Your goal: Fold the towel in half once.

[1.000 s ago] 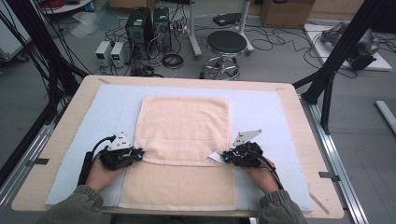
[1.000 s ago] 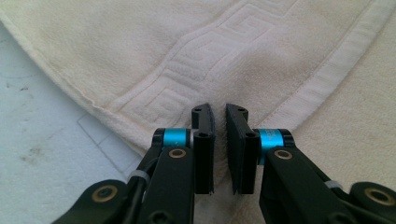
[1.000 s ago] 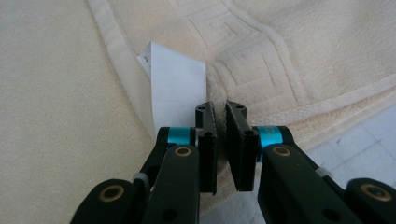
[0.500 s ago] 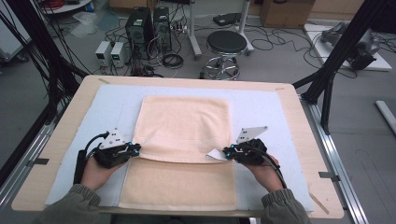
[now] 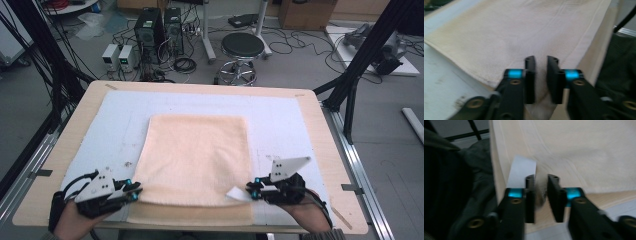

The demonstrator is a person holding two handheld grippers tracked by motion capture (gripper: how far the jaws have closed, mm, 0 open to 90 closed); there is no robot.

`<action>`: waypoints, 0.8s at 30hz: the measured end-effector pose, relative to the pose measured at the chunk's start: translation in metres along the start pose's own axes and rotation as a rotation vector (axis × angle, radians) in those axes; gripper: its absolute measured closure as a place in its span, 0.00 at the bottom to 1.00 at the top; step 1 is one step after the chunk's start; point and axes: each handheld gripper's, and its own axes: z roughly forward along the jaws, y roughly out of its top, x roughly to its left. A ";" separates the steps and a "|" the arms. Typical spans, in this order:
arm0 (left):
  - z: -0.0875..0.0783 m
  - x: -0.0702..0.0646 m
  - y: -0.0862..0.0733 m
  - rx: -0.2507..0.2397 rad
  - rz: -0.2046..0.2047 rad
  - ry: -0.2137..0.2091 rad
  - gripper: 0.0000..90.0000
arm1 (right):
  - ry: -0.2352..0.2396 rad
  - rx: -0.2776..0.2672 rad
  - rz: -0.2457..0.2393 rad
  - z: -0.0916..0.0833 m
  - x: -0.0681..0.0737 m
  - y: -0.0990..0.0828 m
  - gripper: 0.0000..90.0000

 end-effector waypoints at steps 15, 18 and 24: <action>0.053 0.013 -0.030 0.130 -0.012 -0.093 0.66 | -0.001 0.087 0.024 0.058 -0.018 -0.026 0.68; 0.058 0.014 -0.030 0.131 0.000 -0.111 0.73 | 0.007 0.128 0.027 0.070 -0.021 -0.027 0.77; 0.052 0.013 -0.026 0.124 0.016 -0.109 0.96 | 0.022 0.109 0.014 0.068 -0.020 -0.025 0.97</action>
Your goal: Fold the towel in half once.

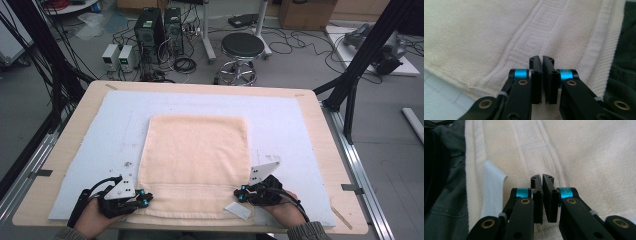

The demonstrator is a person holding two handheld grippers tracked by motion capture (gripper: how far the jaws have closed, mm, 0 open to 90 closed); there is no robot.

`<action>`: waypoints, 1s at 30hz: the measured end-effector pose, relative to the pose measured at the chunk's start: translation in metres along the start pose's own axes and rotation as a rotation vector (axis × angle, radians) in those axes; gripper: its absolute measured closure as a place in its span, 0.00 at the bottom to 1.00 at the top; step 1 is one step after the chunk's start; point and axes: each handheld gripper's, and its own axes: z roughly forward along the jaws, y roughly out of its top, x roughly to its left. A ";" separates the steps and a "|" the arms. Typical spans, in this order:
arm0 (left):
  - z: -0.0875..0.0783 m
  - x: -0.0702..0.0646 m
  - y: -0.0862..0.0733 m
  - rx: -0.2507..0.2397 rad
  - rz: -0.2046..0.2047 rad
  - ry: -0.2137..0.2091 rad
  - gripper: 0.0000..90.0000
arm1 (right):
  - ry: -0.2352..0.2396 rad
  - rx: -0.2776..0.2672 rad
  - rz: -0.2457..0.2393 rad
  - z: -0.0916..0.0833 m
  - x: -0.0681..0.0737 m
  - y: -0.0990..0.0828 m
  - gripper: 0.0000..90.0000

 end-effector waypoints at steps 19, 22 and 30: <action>-0.019 -0.012 0.001 -0.024 -0.007 -0.008 0.74 | 0.058 -0.040 -0.022 -0.019 0.020 0.007 0.77; -0.013 -0.008 0.001 -0.012 0.001 0.002 0.71 | 0.047 -0.022 -0.009 -0.011 0.013 0.005 0.74; -0.001 0.005 0.006 -0.041 -0.028 0.052 0.62 | -0.021 -0.056 0.033 -0.006 -0.008 0.005 0.65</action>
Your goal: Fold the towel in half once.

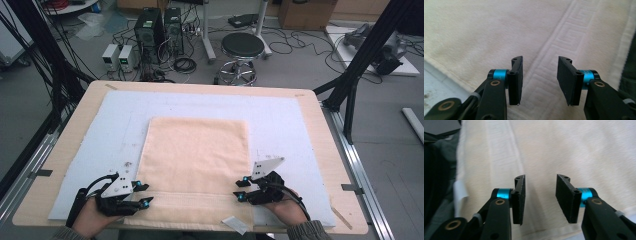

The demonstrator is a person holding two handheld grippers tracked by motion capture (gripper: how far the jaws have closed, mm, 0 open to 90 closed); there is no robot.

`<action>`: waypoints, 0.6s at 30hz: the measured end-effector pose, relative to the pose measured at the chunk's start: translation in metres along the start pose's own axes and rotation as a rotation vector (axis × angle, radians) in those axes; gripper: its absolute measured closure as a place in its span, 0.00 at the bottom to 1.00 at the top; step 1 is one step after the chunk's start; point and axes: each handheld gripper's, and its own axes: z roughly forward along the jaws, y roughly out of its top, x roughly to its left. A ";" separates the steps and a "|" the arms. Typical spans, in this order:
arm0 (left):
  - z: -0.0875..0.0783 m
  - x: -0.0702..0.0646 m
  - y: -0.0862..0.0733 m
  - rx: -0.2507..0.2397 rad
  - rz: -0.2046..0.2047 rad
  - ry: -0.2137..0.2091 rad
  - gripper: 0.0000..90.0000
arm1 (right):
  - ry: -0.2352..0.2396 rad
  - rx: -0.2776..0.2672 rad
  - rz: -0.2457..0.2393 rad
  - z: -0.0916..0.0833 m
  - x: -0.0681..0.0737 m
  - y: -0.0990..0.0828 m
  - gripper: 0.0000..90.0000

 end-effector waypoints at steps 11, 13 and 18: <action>0.014 0.024 0.008 -0.033 -0.049 0.077 0.52 | -0.069 -0.030 0.020 0.009 -0.020 0.007 0.63; 0.018 0.029 0.009 -0.031 -0.061 0.086 0.53 | -0.080 -0.028 0.025 0.011 -0.024 0.007 0.66; 0.026 0.038 0.005 0.001 -0.094 0.093 0.55 | -0.086 0.000 0.047 0.015 -0.032 0.005 0.71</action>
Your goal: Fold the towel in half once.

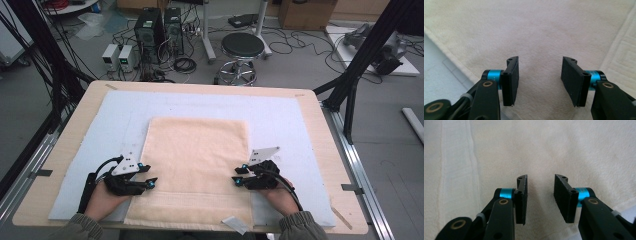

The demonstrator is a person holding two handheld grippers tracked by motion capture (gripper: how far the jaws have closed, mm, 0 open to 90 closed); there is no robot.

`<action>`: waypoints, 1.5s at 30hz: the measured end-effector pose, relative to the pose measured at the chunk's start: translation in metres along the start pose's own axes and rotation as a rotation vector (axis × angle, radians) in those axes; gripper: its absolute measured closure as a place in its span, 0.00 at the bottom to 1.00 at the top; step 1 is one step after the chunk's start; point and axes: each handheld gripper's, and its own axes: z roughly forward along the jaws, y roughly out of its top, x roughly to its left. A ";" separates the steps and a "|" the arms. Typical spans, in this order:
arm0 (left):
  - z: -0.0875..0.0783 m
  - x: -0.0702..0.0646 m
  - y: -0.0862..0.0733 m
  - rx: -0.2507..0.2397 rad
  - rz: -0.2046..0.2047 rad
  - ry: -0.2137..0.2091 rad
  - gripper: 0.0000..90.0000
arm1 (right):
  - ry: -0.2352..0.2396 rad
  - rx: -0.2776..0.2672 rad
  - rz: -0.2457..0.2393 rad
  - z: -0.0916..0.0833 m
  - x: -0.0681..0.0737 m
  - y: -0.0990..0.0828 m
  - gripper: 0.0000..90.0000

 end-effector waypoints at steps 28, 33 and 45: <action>-0.003 0.009 -0.003 -0.021 -0.070 0.027 0.47 | -0.079 -0.081 0.077 -0.010 0.000 -0.004 0.39; -0.007 0.012 0.004 -0.063 -0.073 0.033 0.44 | -0.100 -0.121 0.115 -0.019 -0.006 0.001 0.33; -0.006 0.016 0.020 -0.099 -0.073 0.030 0.41 | -0.141 -0.117 0.086 -0.028 -0.011 0.015 0.29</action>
